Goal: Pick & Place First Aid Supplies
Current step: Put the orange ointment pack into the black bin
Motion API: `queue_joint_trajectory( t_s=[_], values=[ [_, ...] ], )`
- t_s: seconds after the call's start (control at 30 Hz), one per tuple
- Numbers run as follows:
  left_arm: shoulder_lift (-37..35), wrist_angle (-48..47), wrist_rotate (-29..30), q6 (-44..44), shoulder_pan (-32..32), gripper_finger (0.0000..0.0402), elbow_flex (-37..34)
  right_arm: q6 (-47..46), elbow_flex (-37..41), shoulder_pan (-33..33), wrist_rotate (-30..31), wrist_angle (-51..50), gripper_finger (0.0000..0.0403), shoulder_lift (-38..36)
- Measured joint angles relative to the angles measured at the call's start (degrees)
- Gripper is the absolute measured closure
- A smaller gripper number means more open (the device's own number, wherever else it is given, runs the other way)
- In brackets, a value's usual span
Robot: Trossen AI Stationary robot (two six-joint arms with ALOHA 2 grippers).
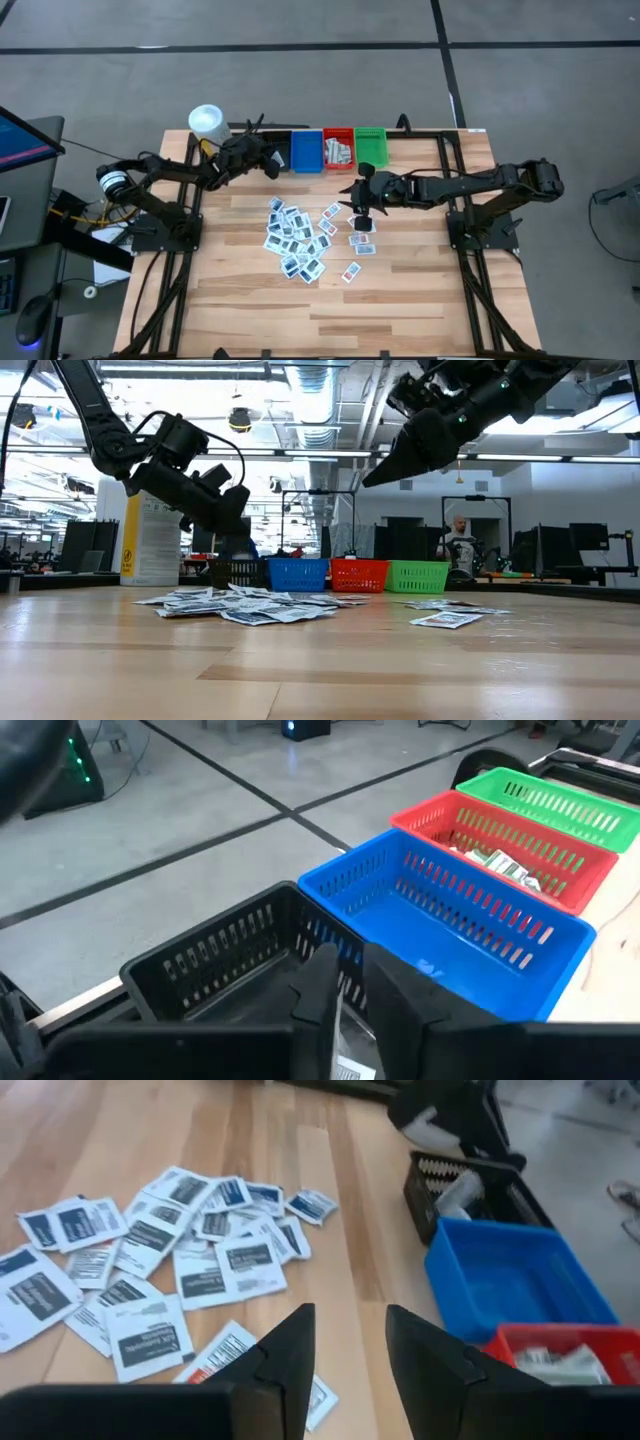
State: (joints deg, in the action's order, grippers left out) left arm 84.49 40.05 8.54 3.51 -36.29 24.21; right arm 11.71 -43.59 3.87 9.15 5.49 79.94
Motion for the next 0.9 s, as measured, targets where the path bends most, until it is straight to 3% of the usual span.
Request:
queue_joint_trajectory(
  t_s=[0.33, 0.6, 0.9],
  values=[
    [0.0, 0.15, 0.04, 1.95, 0.91, 0.0309, 0.0, -4.95, 0.0, 2.95, -0.02, -6.74, 0.0284, 0.0],
    [0.0, -0.13, -0.02, 1.95, 7.23, 0.0309, 0.0, -9.33, 0.05, 2.49, -0.13, -15.93, 0.0284, 0.02],
    [0.0, 0.18, -0.02, 1.95, 17.14, 0.0309, 0.0, -9.01, 8.2, 1.61, -0.2, -7.09, 0.0284, 0.02]
  ],
)
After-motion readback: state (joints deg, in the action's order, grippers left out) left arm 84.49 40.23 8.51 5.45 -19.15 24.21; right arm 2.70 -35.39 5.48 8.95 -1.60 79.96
